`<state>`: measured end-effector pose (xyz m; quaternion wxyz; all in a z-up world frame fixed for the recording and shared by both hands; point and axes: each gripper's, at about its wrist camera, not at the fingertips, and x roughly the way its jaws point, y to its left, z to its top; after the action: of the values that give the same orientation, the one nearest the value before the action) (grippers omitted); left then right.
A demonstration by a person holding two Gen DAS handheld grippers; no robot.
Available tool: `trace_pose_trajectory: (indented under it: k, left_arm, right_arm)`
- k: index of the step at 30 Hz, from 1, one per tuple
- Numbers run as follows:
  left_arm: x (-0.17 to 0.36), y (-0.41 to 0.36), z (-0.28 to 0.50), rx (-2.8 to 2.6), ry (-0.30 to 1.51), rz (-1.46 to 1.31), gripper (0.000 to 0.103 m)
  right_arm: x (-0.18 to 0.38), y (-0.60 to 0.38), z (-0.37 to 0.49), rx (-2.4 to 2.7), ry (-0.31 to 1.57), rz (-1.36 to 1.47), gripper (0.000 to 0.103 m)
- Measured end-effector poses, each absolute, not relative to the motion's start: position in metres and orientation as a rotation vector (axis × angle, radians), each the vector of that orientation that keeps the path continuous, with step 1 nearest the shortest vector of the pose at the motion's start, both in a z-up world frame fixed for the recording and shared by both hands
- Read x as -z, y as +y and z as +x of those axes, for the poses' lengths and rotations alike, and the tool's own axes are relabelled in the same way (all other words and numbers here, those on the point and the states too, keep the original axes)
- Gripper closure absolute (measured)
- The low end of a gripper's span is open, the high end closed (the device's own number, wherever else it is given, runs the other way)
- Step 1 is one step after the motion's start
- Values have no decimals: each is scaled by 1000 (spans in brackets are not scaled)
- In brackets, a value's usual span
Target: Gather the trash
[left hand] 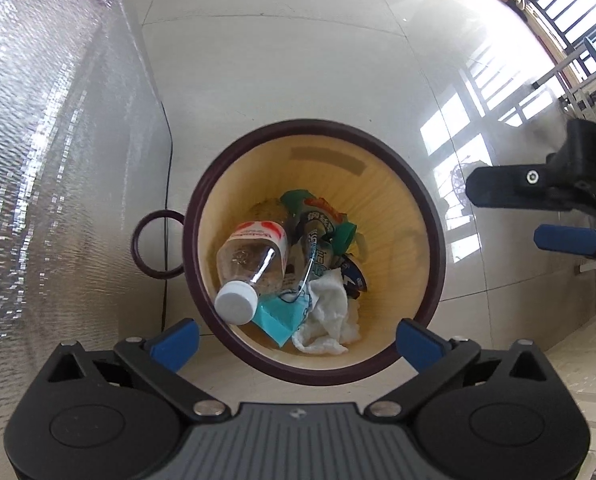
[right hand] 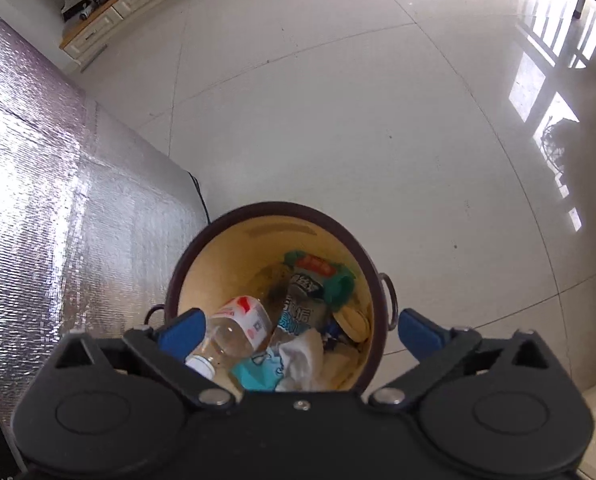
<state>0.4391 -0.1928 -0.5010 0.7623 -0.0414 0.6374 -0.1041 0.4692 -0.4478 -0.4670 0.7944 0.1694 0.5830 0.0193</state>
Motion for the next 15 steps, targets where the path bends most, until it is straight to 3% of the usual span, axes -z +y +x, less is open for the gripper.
trace_pose_trajectory:
  k: [15]
  left_arm:
    - [409,-186,422,216,1266,-79,0]
  right_arm:
    - [387,-444,444,-47,1196,343,0]
